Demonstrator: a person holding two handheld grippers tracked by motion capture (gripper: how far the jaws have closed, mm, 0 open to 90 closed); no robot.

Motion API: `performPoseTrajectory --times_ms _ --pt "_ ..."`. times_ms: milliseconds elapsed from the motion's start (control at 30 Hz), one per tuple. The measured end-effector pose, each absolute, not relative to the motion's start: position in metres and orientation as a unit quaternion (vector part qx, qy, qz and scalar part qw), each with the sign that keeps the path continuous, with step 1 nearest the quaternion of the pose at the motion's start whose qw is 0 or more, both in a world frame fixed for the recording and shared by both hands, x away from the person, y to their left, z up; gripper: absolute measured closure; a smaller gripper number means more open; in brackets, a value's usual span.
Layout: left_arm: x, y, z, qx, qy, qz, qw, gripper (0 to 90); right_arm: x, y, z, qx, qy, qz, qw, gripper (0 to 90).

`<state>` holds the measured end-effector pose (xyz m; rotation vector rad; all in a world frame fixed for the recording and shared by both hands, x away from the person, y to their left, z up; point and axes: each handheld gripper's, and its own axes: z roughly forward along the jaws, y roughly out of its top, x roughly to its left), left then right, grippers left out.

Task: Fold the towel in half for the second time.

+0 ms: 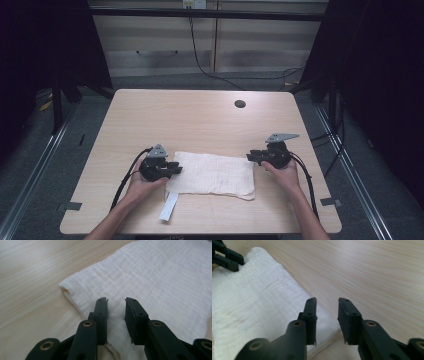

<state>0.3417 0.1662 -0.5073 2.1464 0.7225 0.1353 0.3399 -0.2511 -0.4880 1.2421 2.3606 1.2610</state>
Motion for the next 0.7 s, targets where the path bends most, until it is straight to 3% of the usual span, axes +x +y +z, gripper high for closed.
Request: performPoseTrajectory --times_ms 467,700 --pt "0.334 0.181 -0.509 0.853 0.289 0.041 0.432 71.0 0.362 -0.241 -0.509 0.419 0.801 0.424 0.058 63.8" --pt "0.331 0.180 -0.509 0.853 0.292 0.046 0.431 68.3 0.357 -0.235 -0.507 0.406 0.814 0.410 0.066 65.6"
